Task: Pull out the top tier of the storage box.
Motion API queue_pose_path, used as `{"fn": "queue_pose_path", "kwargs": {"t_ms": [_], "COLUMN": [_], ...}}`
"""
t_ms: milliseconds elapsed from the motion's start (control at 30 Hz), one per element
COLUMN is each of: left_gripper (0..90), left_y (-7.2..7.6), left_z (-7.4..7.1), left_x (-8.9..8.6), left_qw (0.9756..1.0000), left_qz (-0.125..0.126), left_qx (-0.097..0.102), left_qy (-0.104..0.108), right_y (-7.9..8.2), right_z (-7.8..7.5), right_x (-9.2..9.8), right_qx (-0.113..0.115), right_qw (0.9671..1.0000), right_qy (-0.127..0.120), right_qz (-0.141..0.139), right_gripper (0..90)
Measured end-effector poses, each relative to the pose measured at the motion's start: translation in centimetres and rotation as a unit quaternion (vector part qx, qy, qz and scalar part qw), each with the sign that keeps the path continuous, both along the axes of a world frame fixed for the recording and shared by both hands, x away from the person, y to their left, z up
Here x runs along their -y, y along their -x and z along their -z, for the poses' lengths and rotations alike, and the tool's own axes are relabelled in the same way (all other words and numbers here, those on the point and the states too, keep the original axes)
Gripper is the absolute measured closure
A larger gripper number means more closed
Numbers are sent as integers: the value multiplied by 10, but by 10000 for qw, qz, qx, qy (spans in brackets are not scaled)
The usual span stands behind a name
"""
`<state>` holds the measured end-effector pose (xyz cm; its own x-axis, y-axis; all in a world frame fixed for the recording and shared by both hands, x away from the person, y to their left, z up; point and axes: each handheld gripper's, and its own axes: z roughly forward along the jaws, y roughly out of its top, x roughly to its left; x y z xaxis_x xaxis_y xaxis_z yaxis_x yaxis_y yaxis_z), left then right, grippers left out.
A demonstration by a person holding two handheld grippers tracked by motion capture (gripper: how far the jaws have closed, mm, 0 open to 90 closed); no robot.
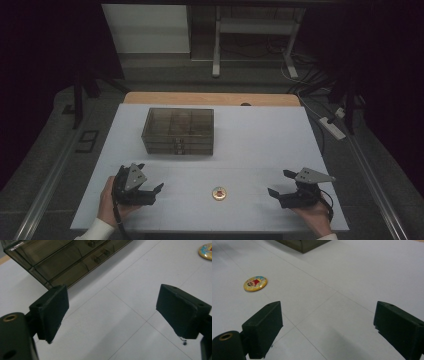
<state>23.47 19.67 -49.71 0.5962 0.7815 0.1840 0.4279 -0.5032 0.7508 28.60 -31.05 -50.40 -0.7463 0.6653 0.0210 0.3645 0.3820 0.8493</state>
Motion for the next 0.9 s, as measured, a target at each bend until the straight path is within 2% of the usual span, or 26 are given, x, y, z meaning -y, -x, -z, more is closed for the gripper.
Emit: {"fn": "queue_pose_path", "kwargs": {"t_ms": [267, 467, 900], "left_gripper": [122, 122, 133], "left_y": [-2, -4, -6], "left_z": [1, 1, 1], "left_x": [5, 6, 13], "left_qw": [9996, 9995, 9962], "left_qz": [93, 100, 131], "left_qx": [92, 139, 398], "left_qy": [-239, -267, -759], "right_y": [3, 3, 3], "right_z": [0, 1, 2], "right_x": [2, 5, 6], "right_qx": [0, -9, -48], "right_qw": [10000, 10000, 10000], "right_qy": [-18, -40, -29], "right_qz": [0, 65, 75], "right_gripper": [81, 81, 81]}}
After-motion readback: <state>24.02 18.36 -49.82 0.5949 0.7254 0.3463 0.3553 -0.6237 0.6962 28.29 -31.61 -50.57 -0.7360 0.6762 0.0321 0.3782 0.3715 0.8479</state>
